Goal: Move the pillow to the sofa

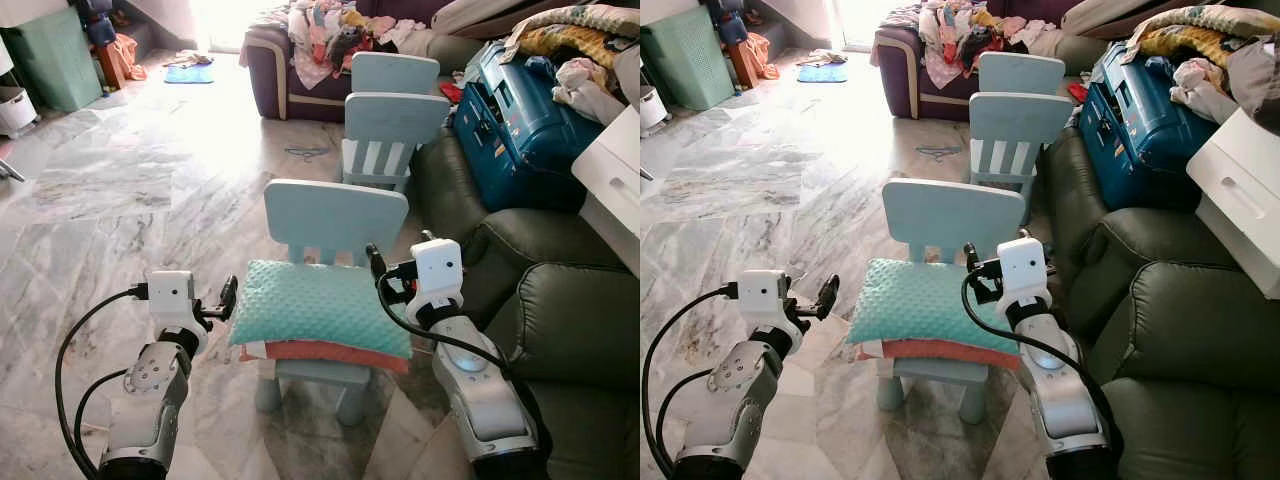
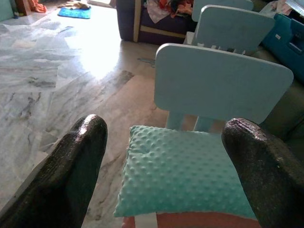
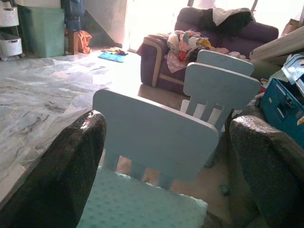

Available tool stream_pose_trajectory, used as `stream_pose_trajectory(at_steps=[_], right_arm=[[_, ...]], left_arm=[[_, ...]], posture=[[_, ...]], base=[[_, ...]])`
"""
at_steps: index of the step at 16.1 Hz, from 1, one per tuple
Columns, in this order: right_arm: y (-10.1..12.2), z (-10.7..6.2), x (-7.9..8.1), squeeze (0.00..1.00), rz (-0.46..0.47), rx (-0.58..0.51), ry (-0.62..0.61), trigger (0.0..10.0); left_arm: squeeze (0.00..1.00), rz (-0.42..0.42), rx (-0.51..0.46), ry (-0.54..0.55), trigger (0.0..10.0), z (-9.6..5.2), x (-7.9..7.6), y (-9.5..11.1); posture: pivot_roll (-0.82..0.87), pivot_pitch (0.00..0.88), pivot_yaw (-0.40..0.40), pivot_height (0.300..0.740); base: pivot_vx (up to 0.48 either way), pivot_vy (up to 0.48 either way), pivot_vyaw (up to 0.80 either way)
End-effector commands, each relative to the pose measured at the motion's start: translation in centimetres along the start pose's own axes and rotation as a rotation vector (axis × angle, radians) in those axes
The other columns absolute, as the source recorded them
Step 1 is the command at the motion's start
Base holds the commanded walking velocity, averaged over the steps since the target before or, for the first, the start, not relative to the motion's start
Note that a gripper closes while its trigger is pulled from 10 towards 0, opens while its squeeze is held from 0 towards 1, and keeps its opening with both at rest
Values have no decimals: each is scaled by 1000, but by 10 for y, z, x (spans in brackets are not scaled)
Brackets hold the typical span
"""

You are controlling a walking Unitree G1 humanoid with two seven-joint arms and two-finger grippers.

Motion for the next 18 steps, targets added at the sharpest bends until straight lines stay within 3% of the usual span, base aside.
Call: stream_pose_trajectory(at_steps=[1,15,18], right_arm=[[0,1,-4,0,4,4,-9,10000],[0,2,-3,0,1,3,1,10000],[1,3,-3,0,0,-5,1,10000]], left_arm=[[0,7,5,-20,10000,0,-3,1],[0,-3,4,-50,10000,-2,-6,-1],[0,-25,-41,-91,10000,-4,-8,9]], posture=[[-24,46,-53,740],[-15,41,-60,740],[-13,39,-59,740]], base=[[0,0,0],[0,0,0],[0,0,0]])
Point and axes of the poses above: a point about 5 cm out from each wrist's last joint towards the gripper, its own z axis pointing out of the wrist towards the gripper, its own y axis along the axis of the wrist's last joint, x = y × z, the point moved 1 cm from there along z, pointing out of the wrist towards the gripper, and after that the axes turned 11 degrees about -z, right-handed, at the moved point
